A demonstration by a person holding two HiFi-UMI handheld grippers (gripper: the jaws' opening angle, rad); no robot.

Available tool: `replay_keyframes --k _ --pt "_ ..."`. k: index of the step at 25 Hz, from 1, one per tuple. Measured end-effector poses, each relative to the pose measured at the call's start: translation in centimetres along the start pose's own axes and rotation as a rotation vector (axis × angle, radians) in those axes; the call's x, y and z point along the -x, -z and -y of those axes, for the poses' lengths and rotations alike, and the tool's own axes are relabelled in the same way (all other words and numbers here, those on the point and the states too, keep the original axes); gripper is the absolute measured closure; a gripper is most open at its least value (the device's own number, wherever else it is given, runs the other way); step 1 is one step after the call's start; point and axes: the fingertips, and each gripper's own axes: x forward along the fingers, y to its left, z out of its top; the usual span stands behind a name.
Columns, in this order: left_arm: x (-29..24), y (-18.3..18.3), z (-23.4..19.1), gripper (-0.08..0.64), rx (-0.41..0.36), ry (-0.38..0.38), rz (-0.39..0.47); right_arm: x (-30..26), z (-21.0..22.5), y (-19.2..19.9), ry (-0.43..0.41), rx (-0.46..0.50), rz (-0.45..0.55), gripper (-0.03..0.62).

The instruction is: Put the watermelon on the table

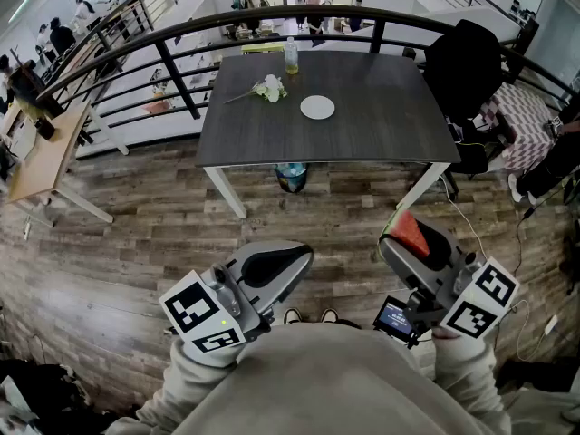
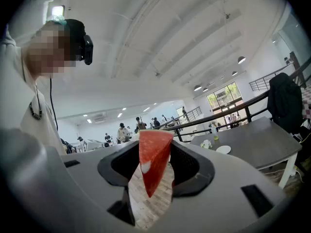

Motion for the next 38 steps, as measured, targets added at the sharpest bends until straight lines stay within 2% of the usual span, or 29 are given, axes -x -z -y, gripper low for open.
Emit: replay_keyframes --k 9,14,24,27,30,38 --pt "-0.4 -0.7 0.7 0.557 -0.012 -0.031 0.006 1.2 0.4 -0.8 -0.028 -0.013 0.009 0.388" --pt "-1.5 -0.2 1.0 0.557 0.013 -0.027 0.006 1.9 1.0 -1.4 -0.039 -0.018 0.03 0.388" --pt "-4.8 0.8 1.4 0.557 0.021 -0.029 -0.043 4.9 5.1 -1.2 -0.019 -0.08 0.076 0.388" --pt "-6.6 1.4 1.2 0.557 0.015 -0.022 -0.076 5.5 7.3 -1.7 -0.009 -0.059 0.082 0.388" --pt "-7.5 2.5 1.5 0.557 0.034 -0.026 -0.112 7.0 8.8 -1.0 0.007 -0.093 0.09 0.388" --pt "-9.8 3.6 1.3 0.557 0.063 -0.051 -0.128 8.2 11.8 -0.9 0.005 -0.134 0.093 0.388"
